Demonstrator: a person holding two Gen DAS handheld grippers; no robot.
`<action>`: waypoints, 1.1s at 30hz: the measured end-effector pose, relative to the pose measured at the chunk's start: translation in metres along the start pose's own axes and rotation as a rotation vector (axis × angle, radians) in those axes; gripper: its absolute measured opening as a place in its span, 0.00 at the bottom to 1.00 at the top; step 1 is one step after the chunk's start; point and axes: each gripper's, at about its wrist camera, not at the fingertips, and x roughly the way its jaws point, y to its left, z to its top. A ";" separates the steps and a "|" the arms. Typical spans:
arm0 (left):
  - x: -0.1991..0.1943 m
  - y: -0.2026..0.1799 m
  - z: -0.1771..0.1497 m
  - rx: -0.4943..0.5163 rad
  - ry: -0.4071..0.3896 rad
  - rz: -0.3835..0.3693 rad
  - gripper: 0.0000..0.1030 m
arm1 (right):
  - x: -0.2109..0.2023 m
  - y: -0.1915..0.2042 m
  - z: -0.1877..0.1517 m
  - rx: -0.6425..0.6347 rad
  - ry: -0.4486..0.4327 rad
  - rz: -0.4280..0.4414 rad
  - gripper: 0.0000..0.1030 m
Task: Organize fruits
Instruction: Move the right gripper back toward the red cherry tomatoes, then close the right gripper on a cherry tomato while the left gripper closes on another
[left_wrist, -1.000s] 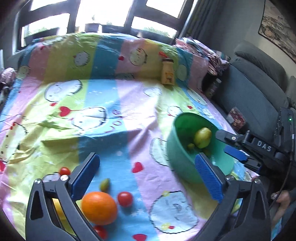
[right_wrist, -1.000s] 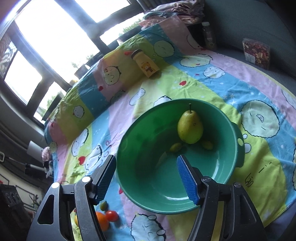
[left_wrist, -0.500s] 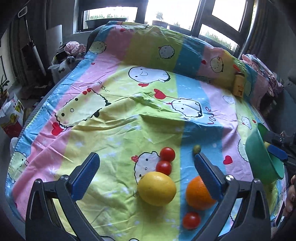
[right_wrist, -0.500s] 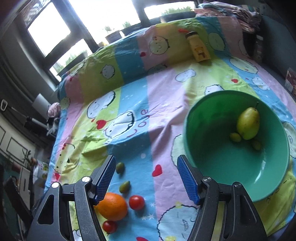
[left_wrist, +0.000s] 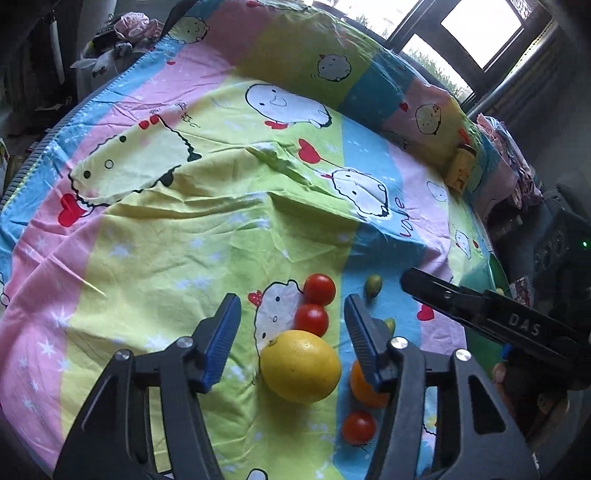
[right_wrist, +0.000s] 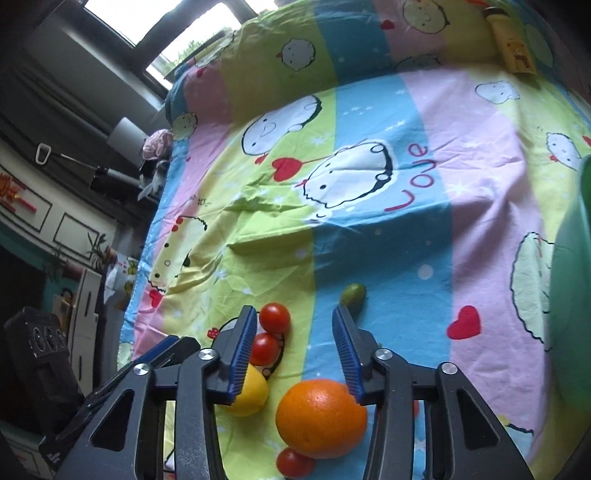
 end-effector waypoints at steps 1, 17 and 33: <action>0.004 -0.001 0.001 0.007 0.022 -0.005 0.49 | 0.008 0.001 0.002 0.004 0.027 0.021 0.37; 0.045 -0.013 0.004 0.076 0.188 0.024 0.37 | 0.072 0.005 0.011 0.034 0.226 0.095 0.34; 0.068 -0.021 0.007 0.094 0.226 0.062 0.37 | 0.085 0.001 0.011 0.050 0.223 0.102 0.30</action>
